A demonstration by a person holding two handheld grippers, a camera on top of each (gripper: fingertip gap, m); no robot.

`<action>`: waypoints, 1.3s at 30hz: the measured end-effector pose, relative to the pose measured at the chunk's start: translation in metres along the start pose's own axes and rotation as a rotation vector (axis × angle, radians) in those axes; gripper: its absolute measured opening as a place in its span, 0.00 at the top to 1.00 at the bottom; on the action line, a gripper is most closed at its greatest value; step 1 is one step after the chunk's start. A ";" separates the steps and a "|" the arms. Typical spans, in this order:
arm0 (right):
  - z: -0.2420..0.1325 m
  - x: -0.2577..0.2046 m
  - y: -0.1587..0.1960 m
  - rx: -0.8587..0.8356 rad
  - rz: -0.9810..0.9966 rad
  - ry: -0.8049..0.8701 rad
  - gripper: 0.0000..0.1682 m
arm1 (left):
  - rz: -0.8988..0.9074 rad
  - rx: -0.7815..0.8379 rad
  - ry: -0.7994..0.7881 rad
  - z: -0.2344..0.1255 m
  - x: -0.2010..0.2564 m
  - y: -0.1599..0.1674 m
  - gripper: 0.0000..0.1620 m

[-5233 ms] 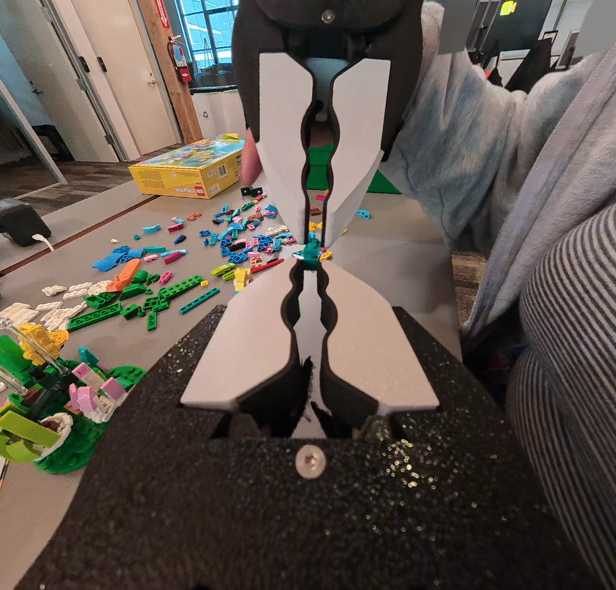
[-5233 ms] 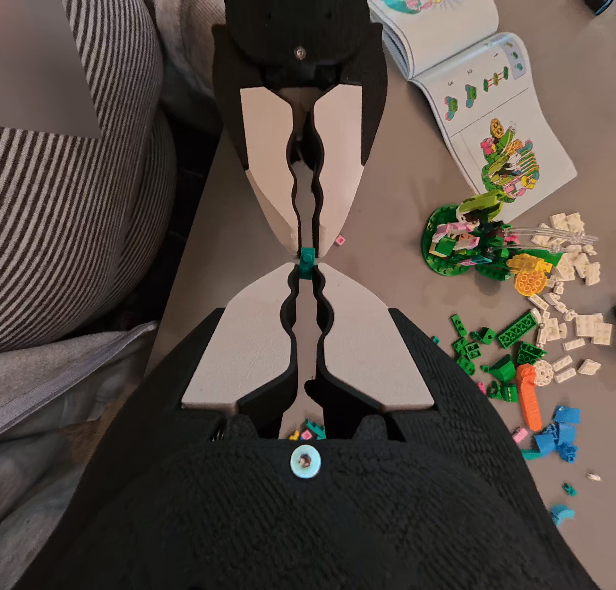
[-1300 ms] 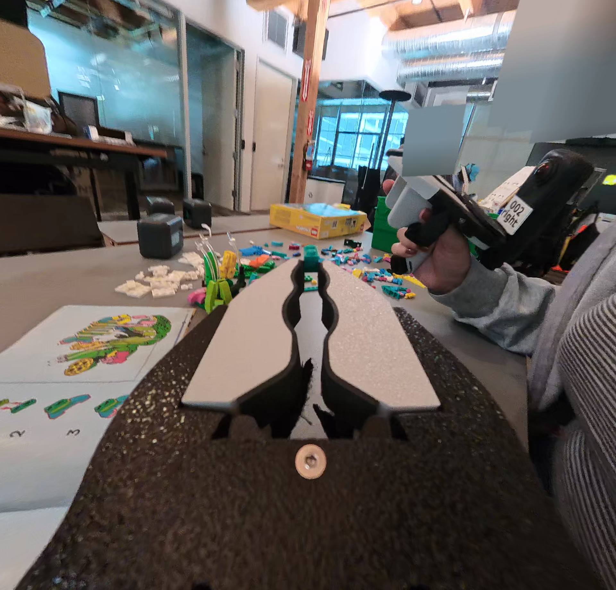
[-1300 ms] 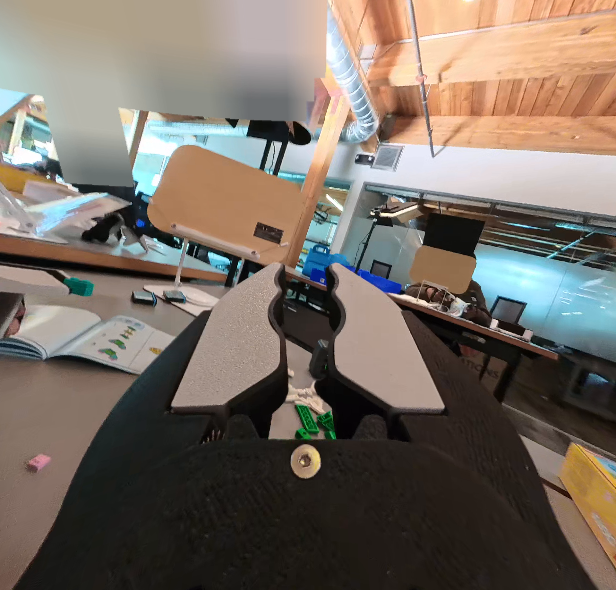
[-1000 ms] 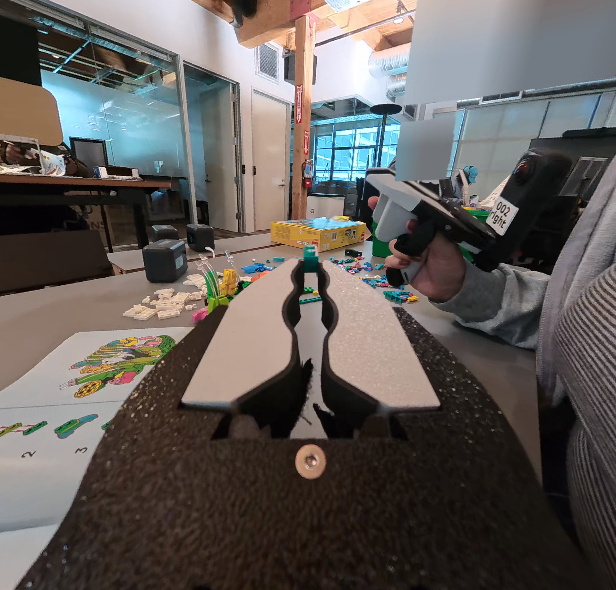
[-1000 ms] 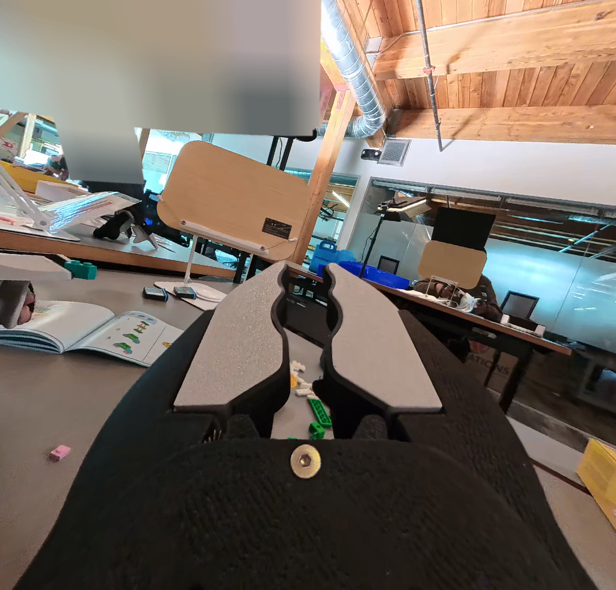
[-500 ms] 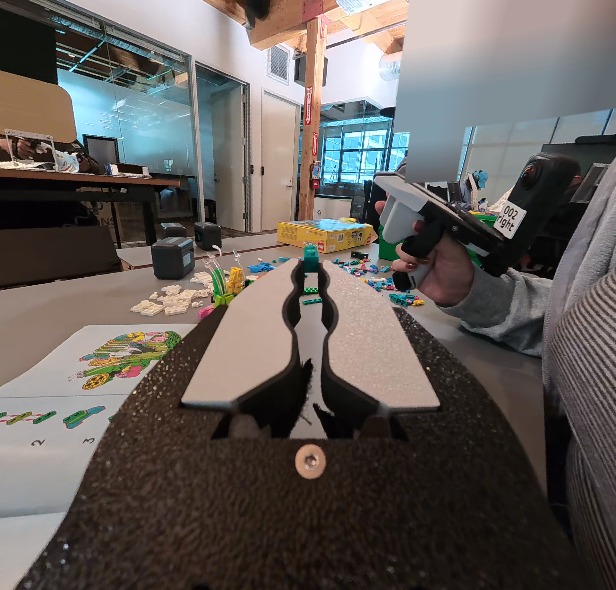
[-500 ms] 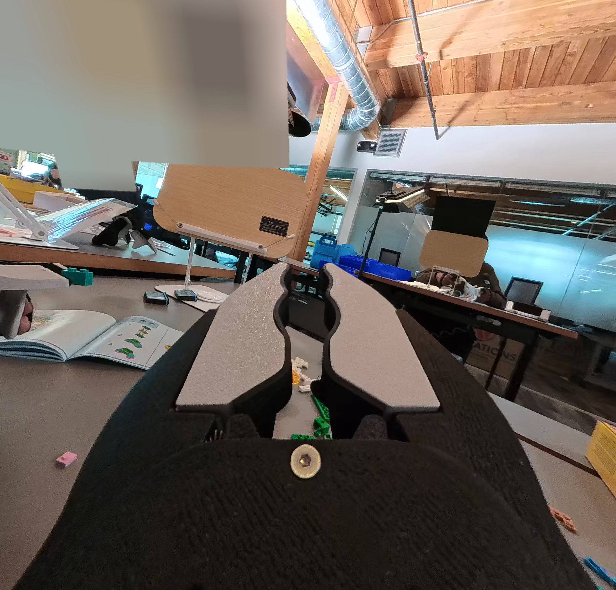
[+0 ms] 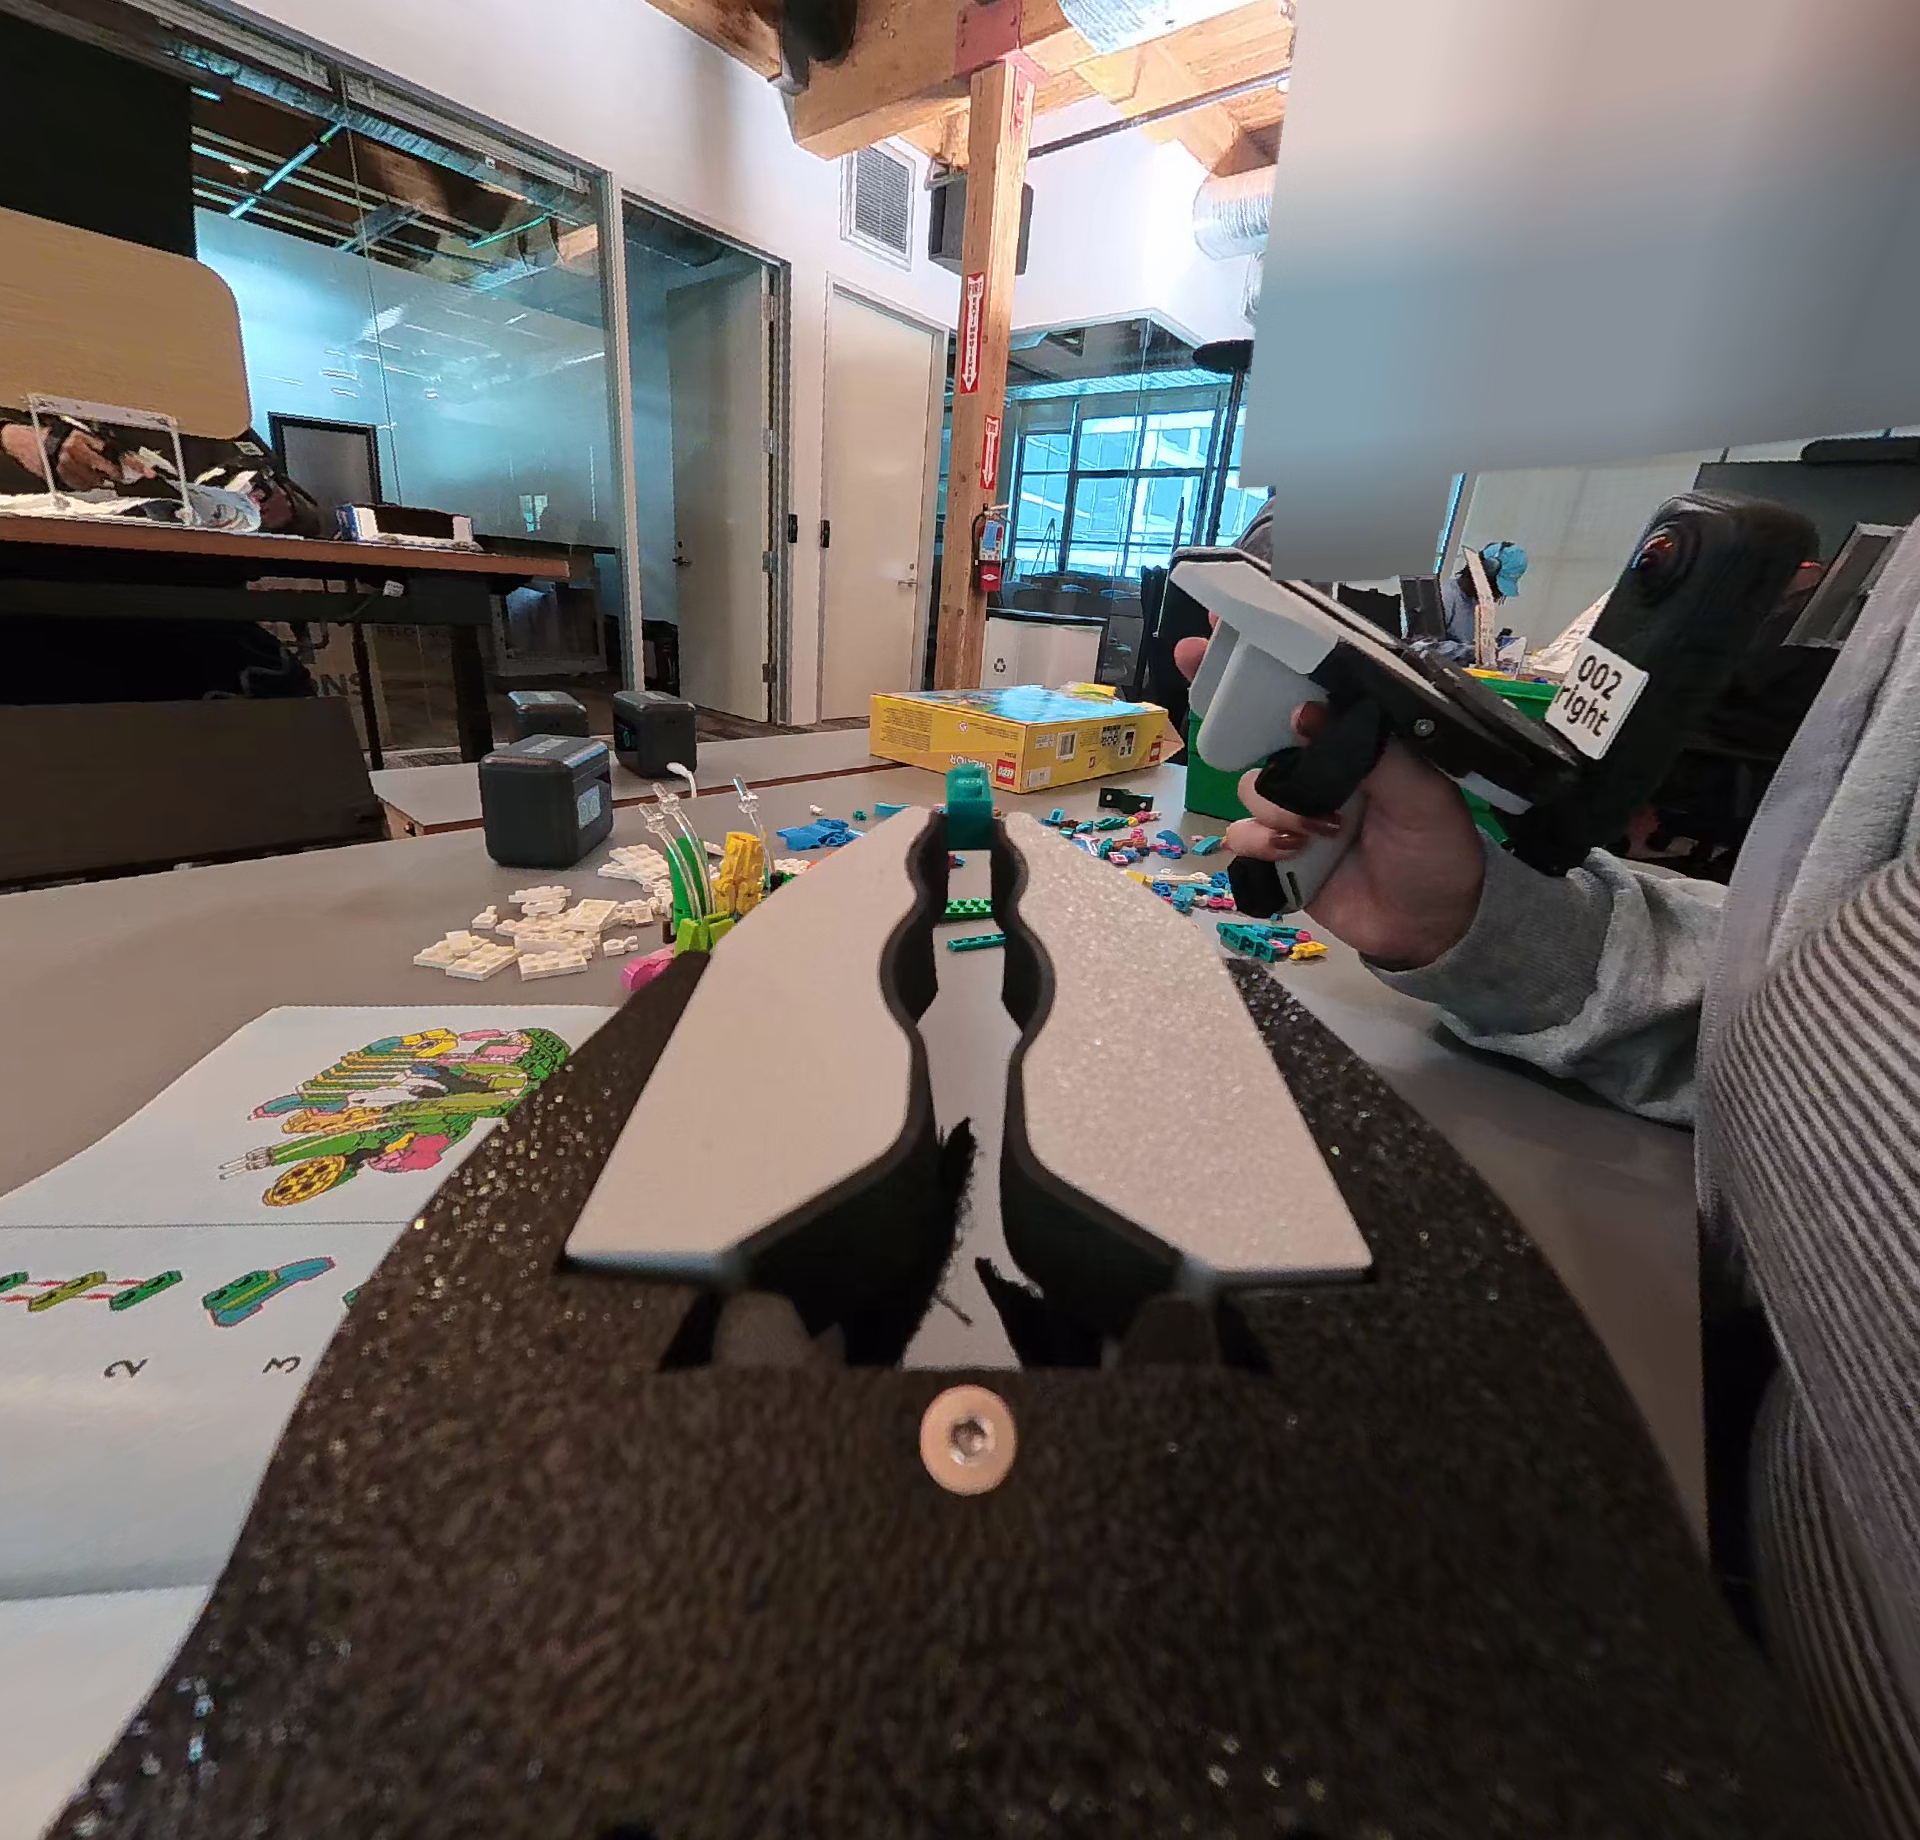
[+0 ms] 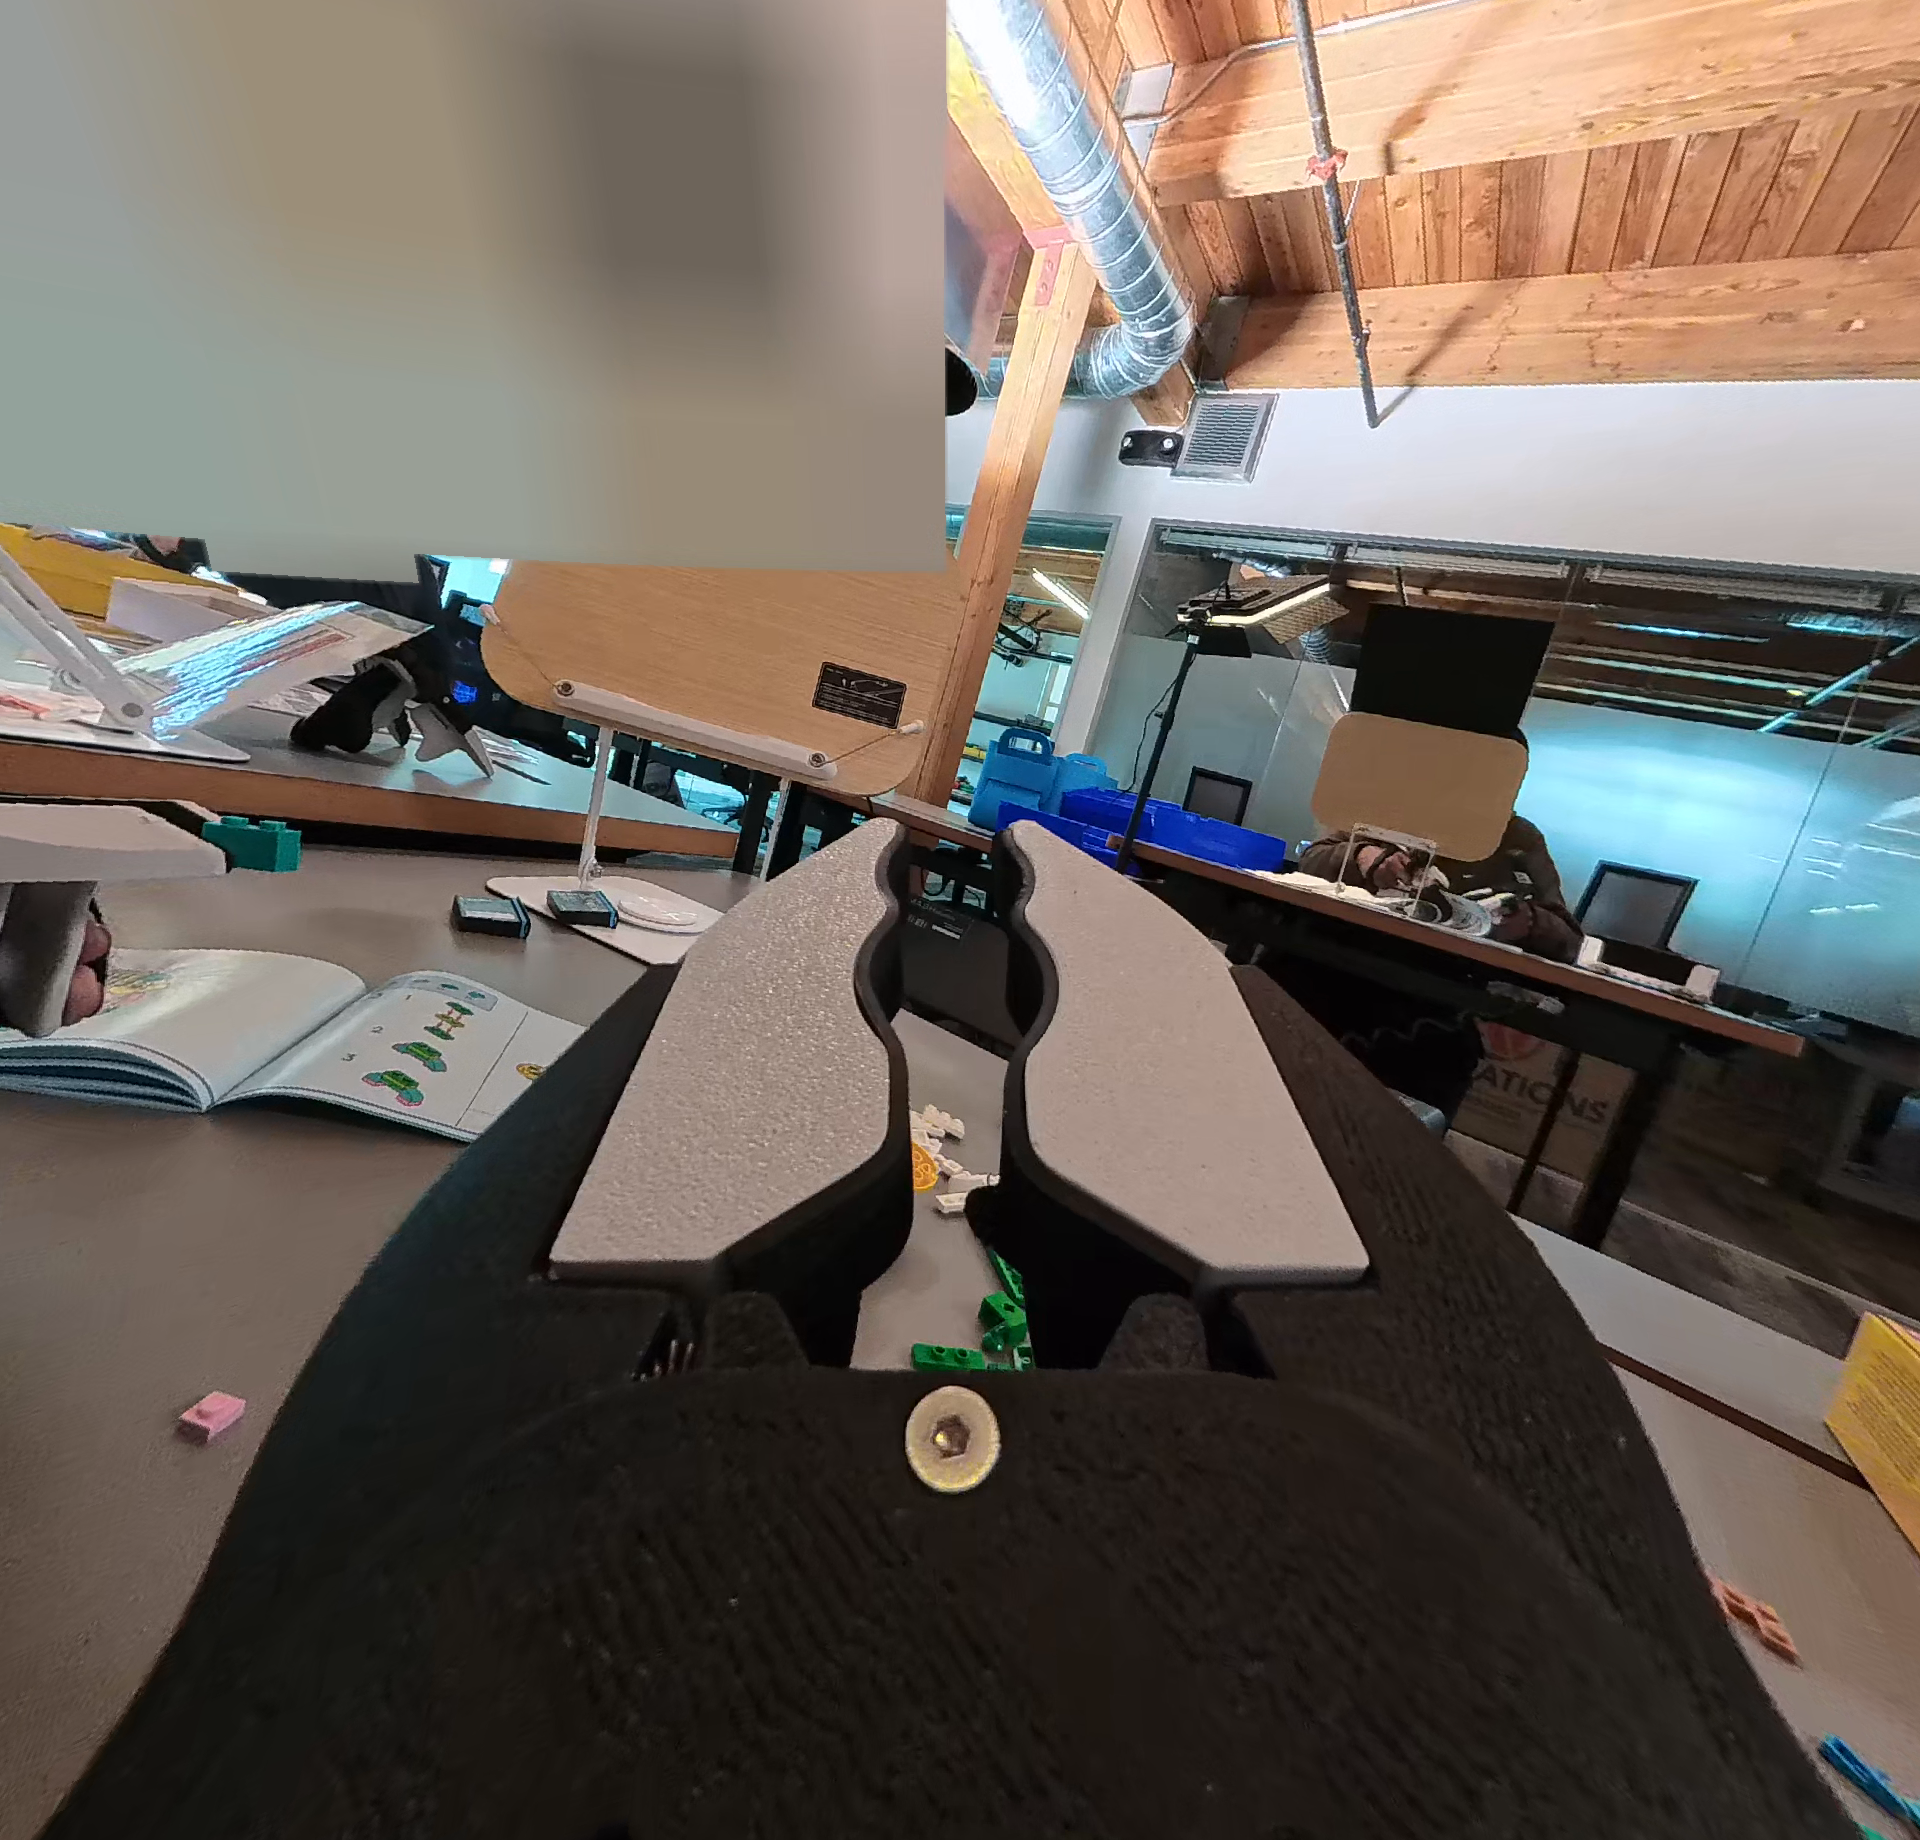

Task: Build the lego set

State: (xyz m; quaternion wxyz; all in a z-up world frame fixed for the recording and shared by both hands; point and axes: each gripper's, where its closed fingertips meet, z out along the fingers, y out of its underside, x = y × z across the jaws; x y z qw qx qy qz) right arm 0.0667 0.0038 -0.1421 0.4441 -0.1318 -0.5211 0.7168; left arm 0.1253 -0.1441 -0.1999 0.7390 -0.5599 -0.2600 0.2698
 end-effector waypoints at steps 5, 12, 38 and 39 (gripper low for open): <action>0.000 -0.001 0.000 0.001 -0.010 -0.003 0.92 | -0.002 0.003 -0.001 0.000 -0.001 0.000 0.96; -0.001 -0.003 -0.002 0.005 -0.023 -0.009 0.93 | -0.038 0.024 -0.003 -0.002 -0.004 -0.003 0.96; -0.062 0.211 -0.023 -0.273 -0.377 0.415 0.90 | -0.021 0.005 -0.026 0.001 -0.006 -0.001 0.96; -0.060 0.219 -0.018 -0.312 -0.356 0.403 0.90 | -0.014 0.012 -0.043 0.003 -0.009 -0.002 0.96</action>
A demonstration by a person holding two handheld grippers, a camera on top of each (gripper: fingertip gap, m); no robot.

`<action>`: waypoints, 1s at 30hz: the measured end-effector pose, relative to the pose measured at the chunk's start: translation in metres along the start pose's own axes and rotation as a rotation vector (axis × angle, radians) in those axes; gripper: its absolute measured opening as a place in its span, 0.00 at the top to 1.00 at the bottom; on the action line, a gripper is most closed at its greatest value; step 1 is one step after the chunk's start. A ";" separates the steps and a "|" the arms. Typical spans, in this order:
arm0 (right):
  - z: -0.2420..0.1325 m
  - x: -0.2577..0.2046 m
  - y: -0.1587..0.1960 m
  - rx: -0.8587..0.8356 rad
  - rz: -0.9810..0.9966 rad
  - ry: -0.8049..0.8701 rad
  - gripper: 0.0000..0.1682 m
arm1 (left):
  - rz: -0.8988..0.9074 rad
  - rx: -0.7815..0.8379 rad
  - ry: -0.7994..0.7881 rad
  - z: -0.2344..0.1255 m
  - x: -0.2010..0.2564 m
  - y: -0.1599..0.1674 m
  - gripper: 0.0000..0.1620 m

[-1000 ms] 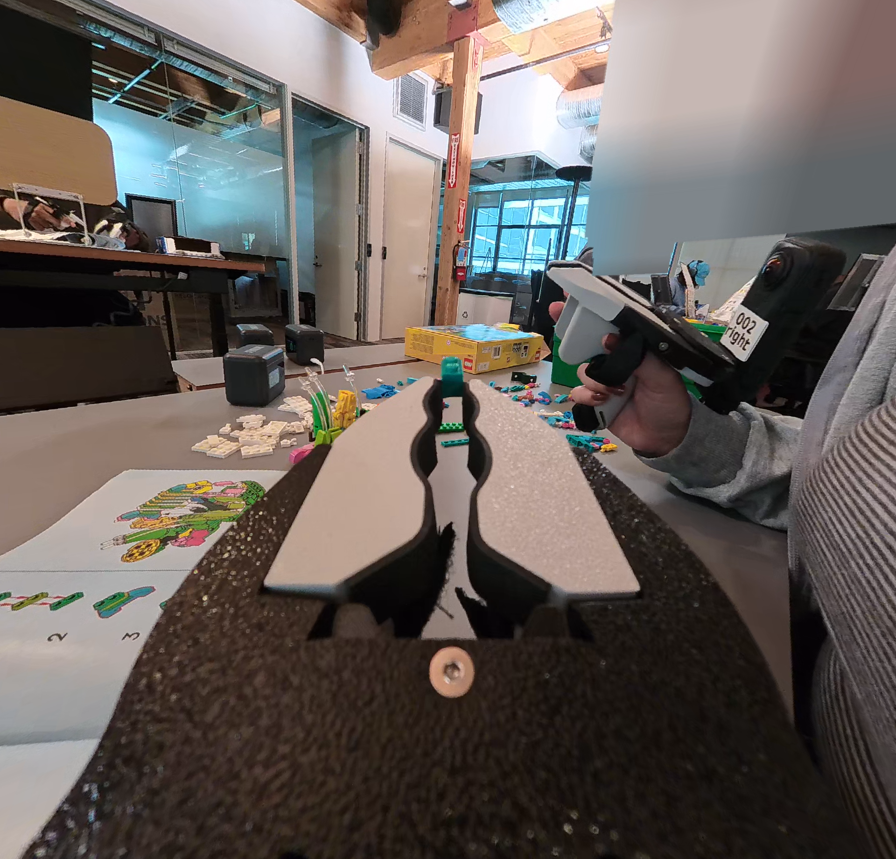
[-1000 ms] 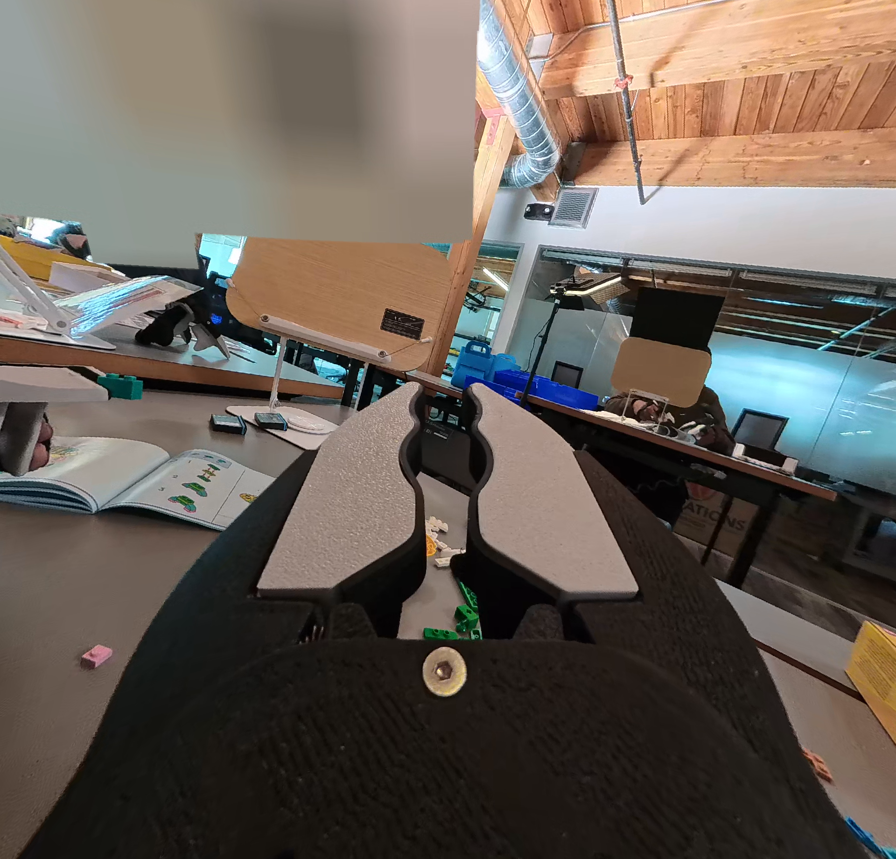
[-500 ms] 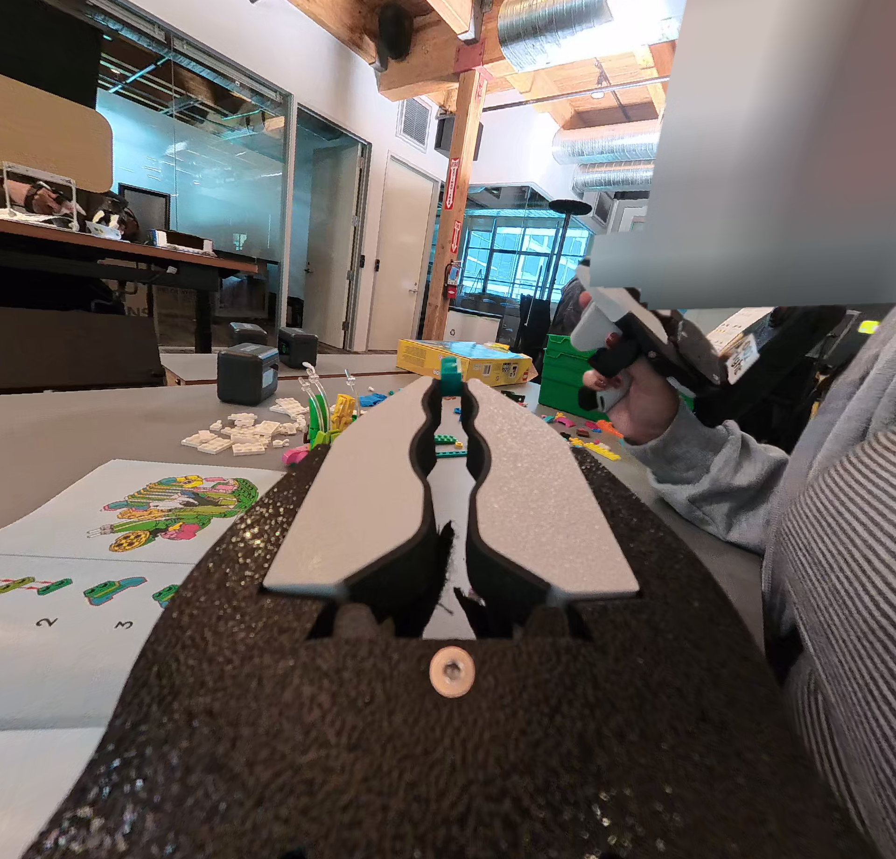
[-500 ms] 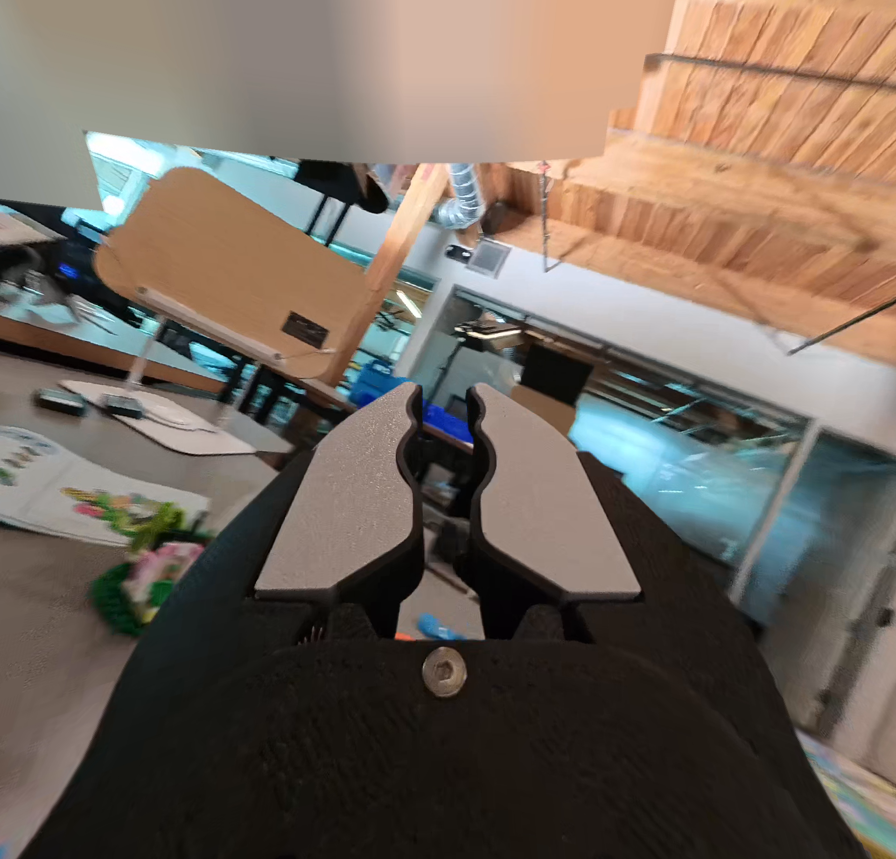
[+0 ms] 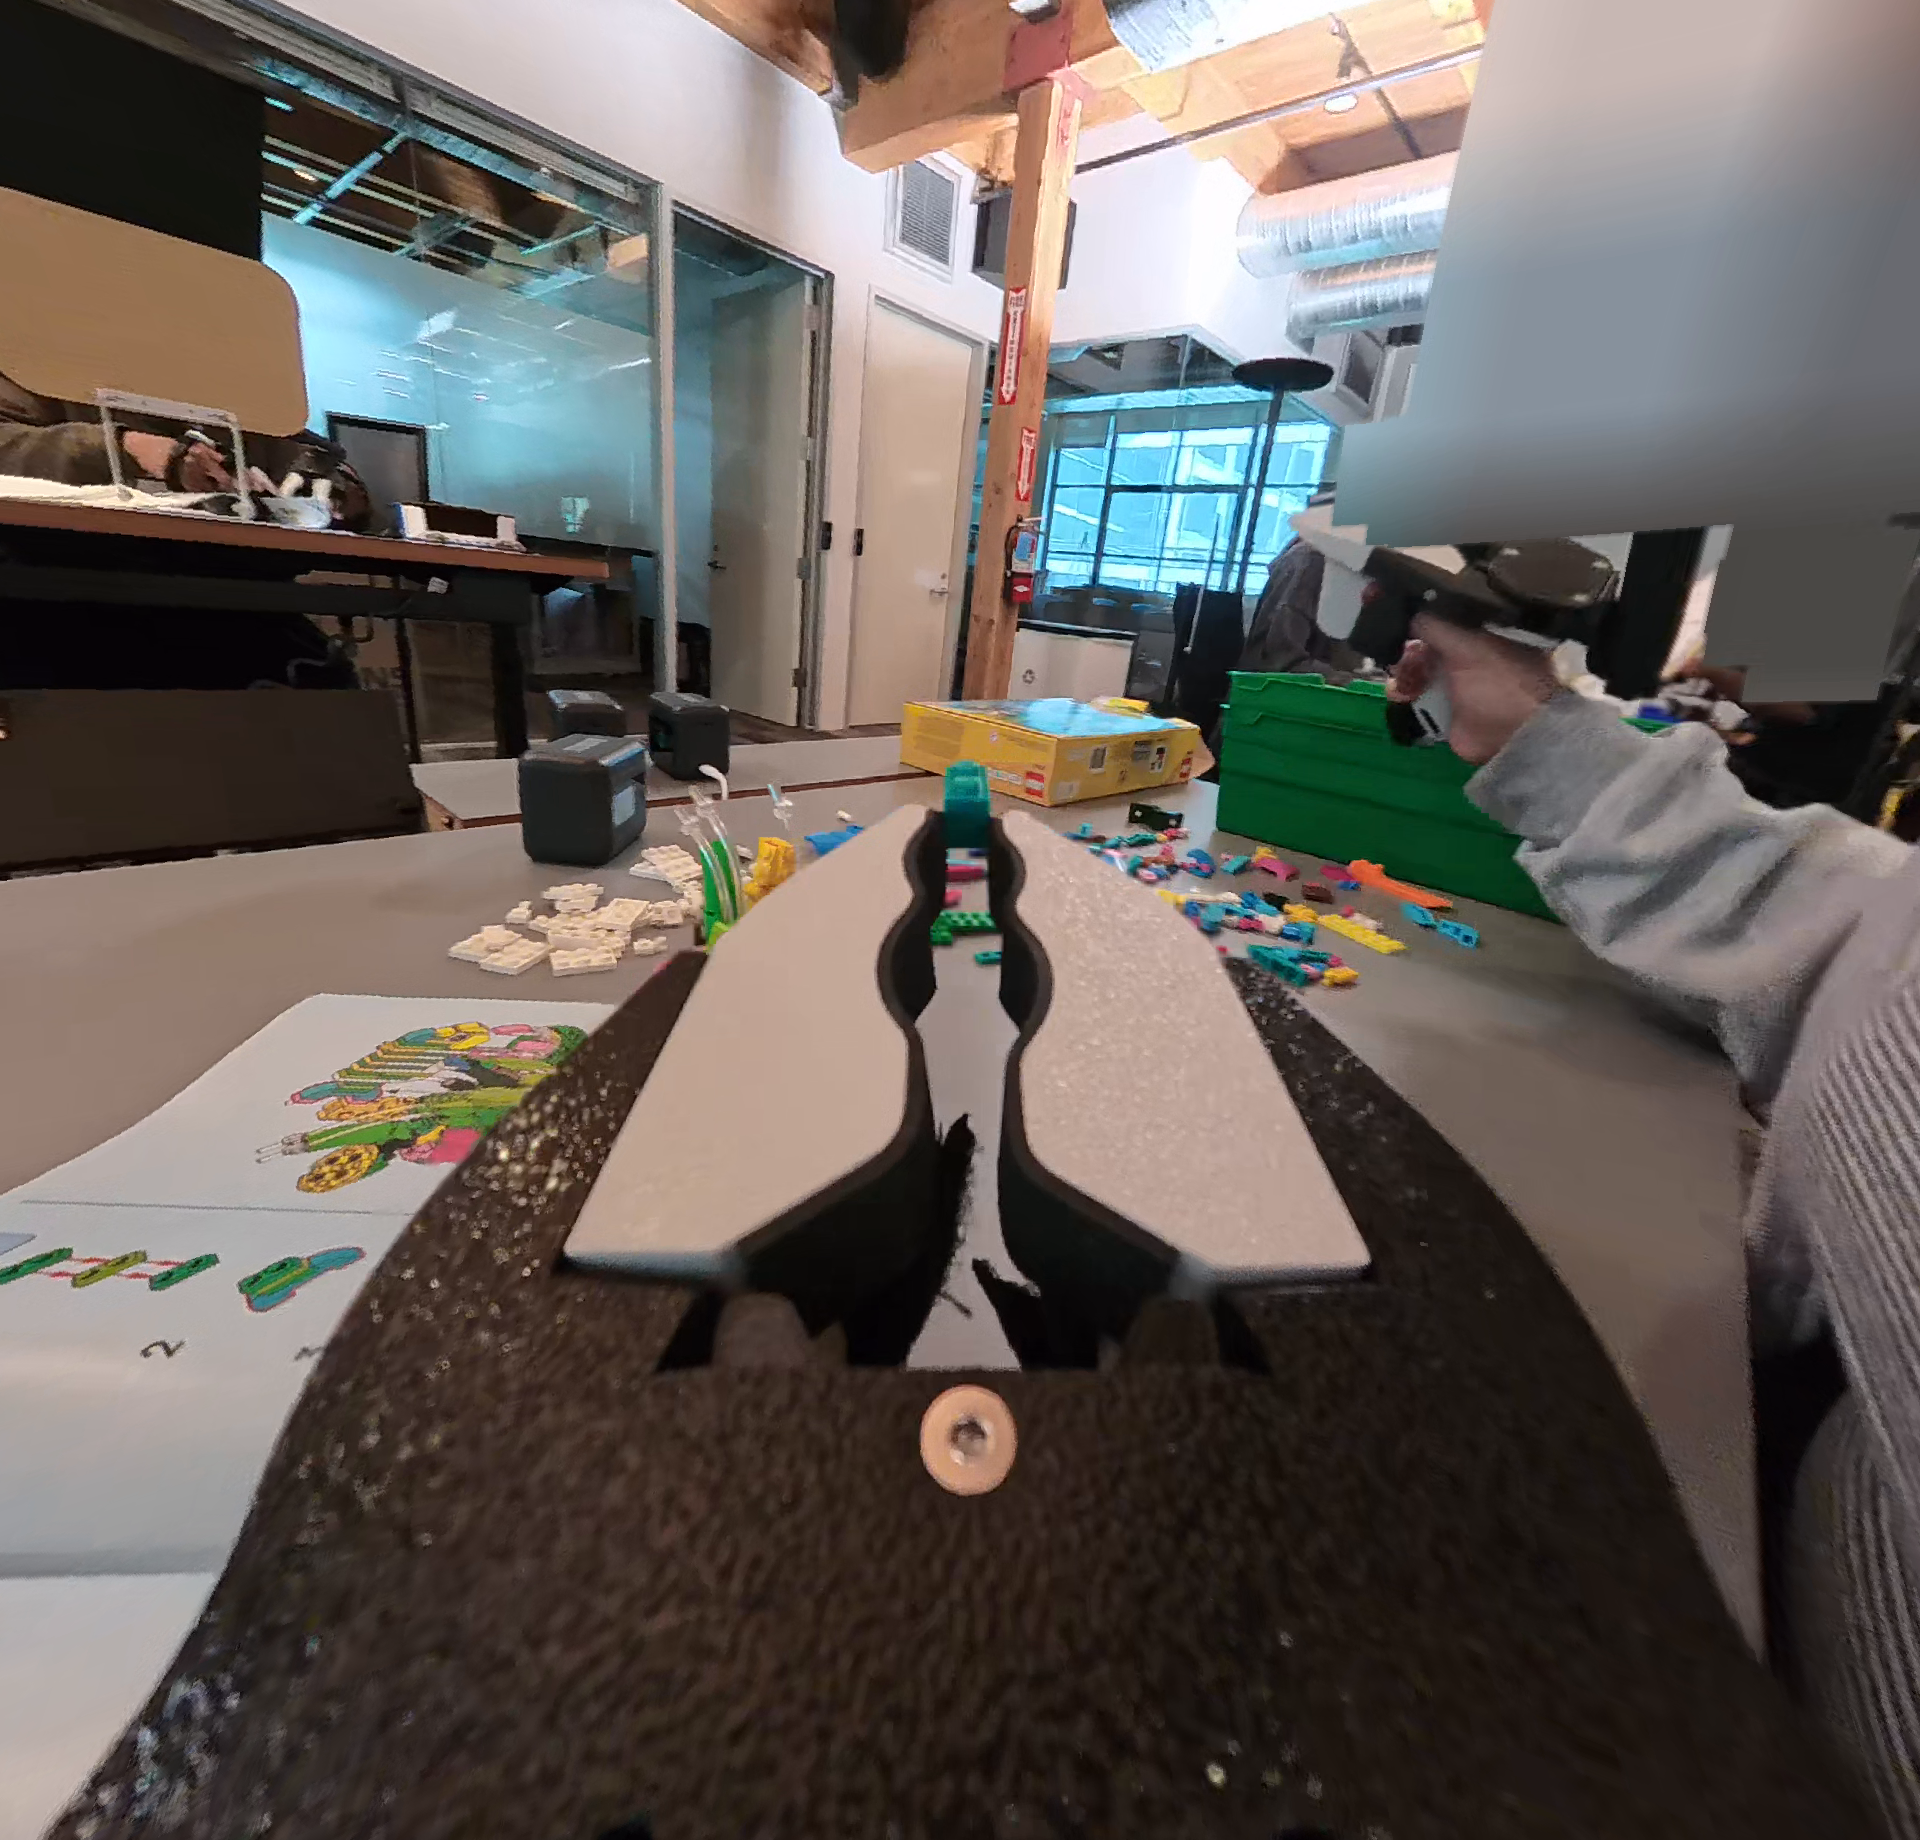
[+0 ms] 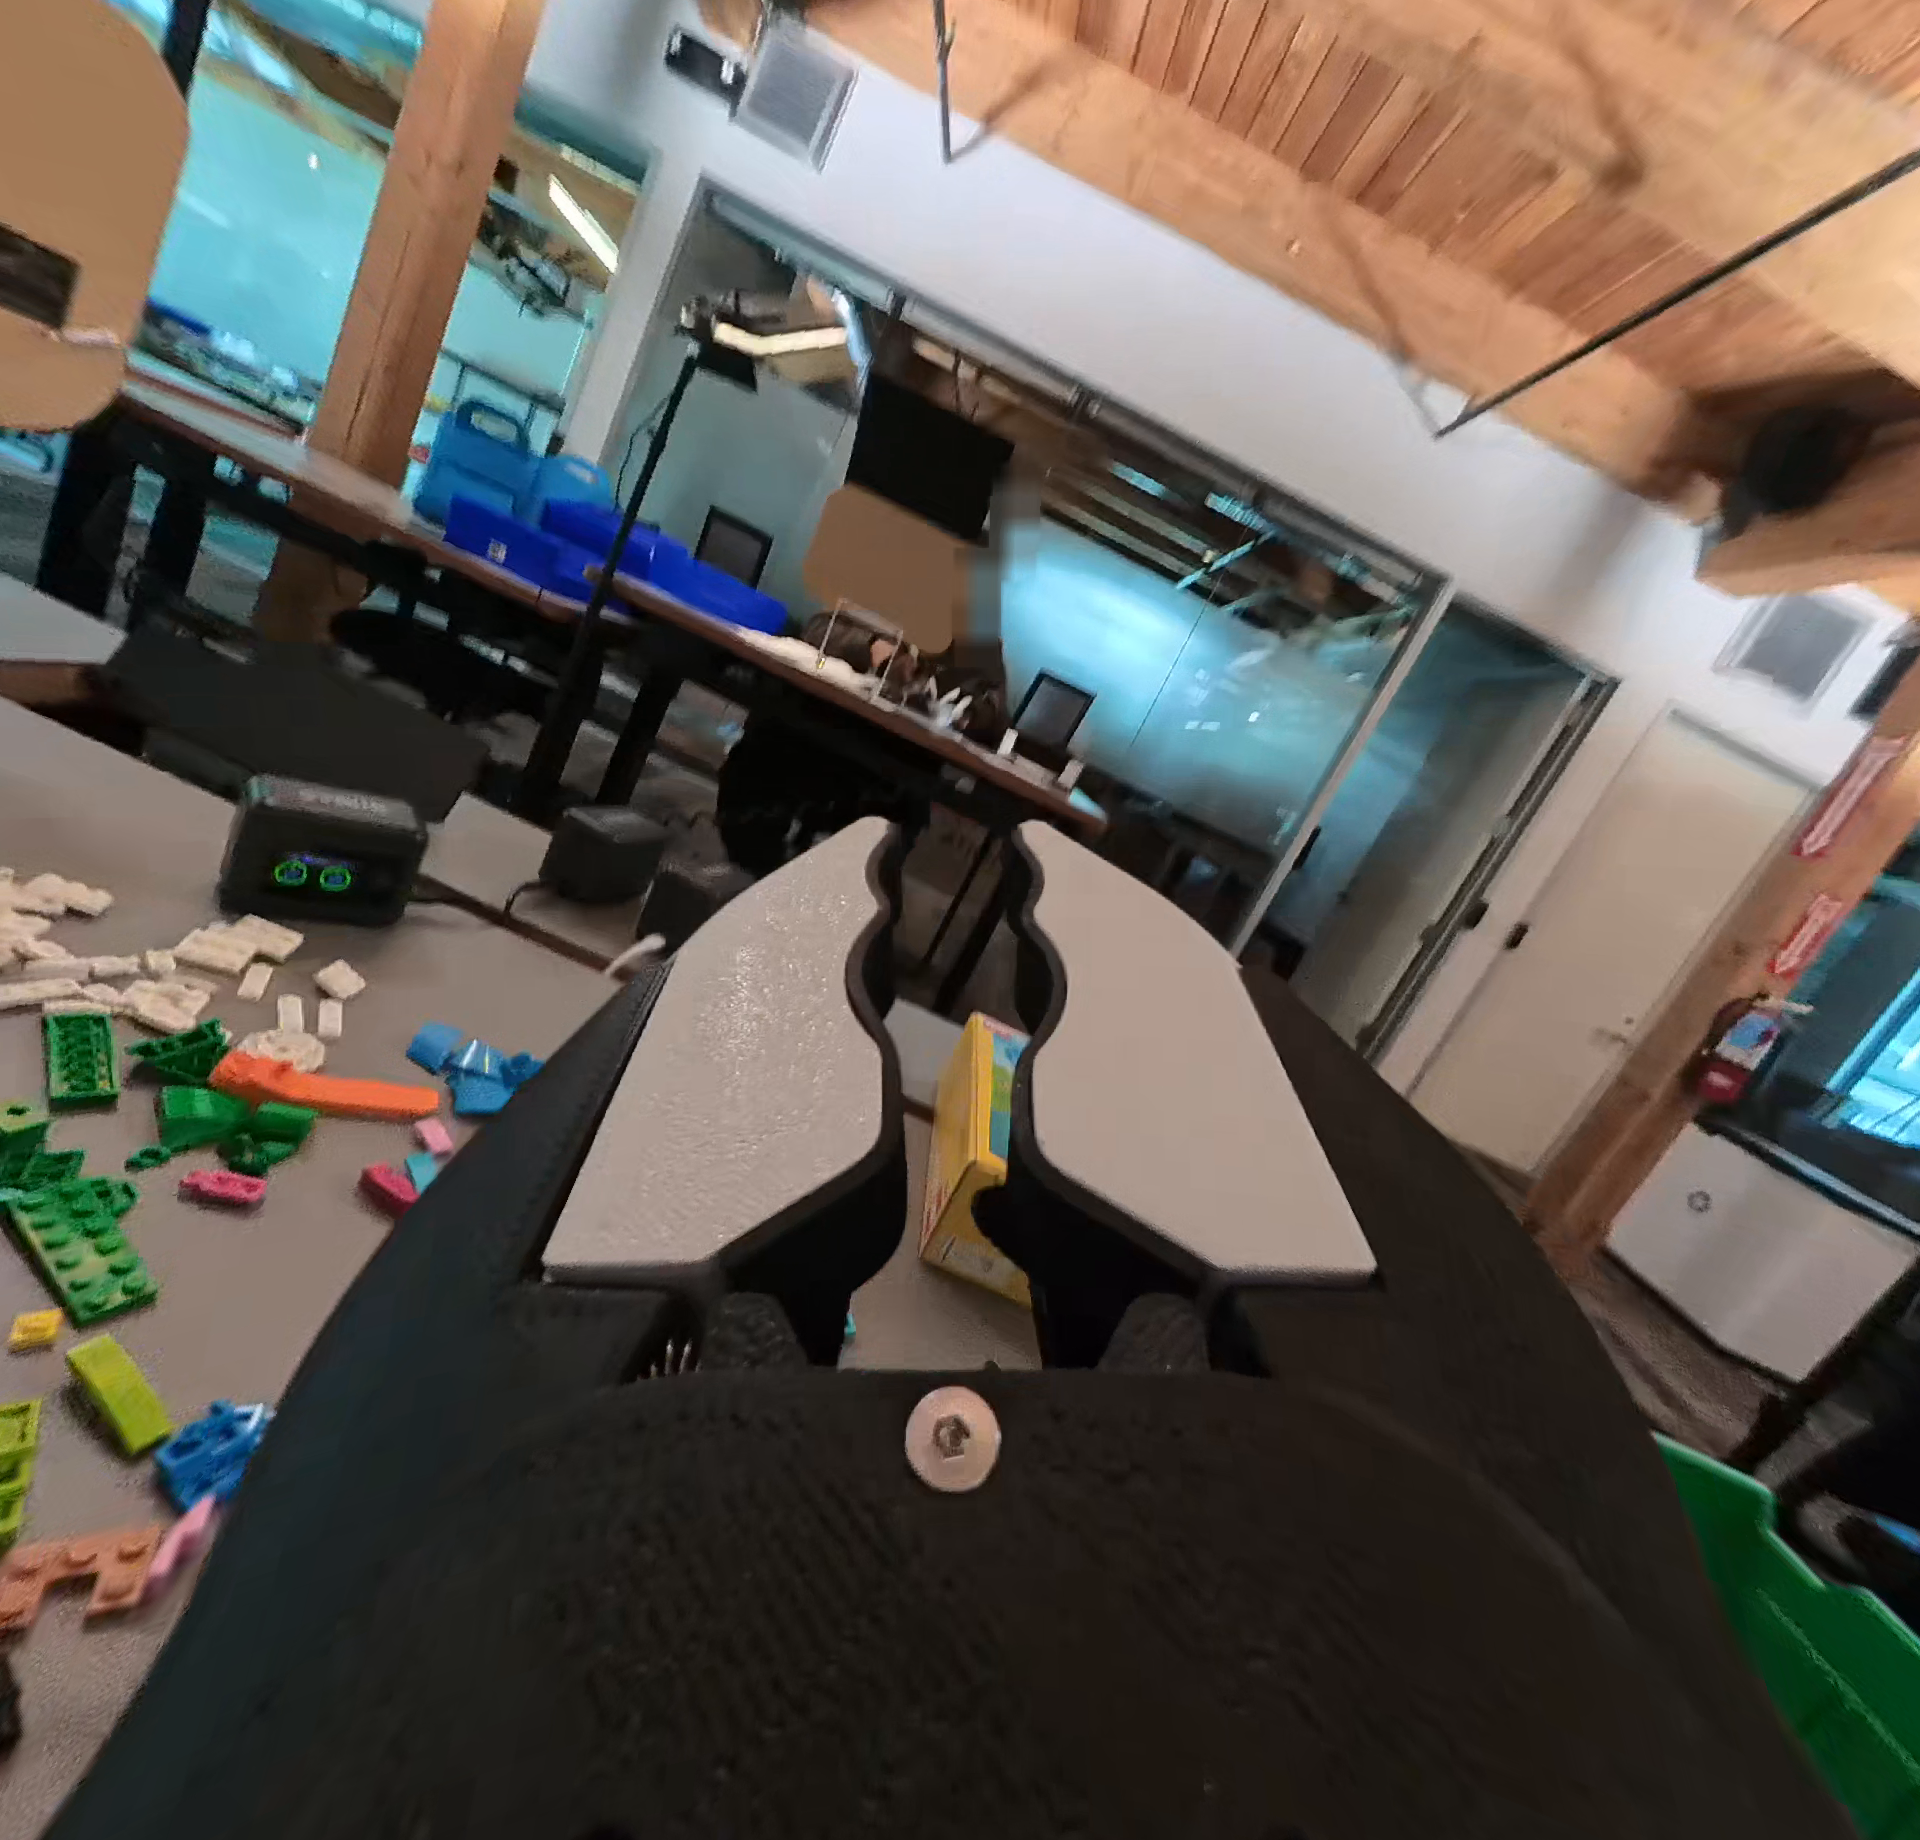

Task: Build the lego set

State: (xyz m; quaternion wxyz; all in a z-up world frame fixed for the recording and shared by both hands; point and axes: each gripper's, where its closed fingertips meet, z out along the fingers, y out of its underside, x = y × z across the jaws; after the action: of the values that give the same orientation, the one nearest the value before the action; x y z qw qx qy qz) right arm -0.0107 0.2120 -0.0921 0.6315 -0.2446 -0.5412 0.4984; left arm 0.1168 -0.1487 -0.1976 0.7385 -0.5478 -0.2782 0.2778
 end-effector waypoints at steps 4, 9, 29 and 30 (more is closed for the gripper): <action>0.028 0.006 0.023 -0.118 -0.010 -0.092 0.90 | -0.049 0.029 -0.030 0.013 -0.011 -0.011 0.96; 0.070 -0.017 0.069 -0.259 -0.107 -0.318 0.85 | -0.008 0.053 -0.088 0.022 -0.021 -0.013 0.96; 0.113 -0.082 0.211 -0.972 0.004 -0.686 0.90 | 0.157 -0.011 -0.089 0.036 -0.008 0.005 0.96; 0.112 -0.083 0.212 -1.004 0.031 -0.685 0.90 | 0.167 -0.016 -0.087 0.037 -0.007 0.006 0.96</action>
State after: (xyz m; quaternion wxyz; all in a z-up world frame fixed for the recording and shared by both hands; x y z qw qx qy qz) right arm -0.1848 0.1935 -0.2753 0.2216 -0.3460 -0.8790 0.2418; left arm 0.0852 -0.1277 -0.1952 0.6954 -0.5625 -0.2655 0.3599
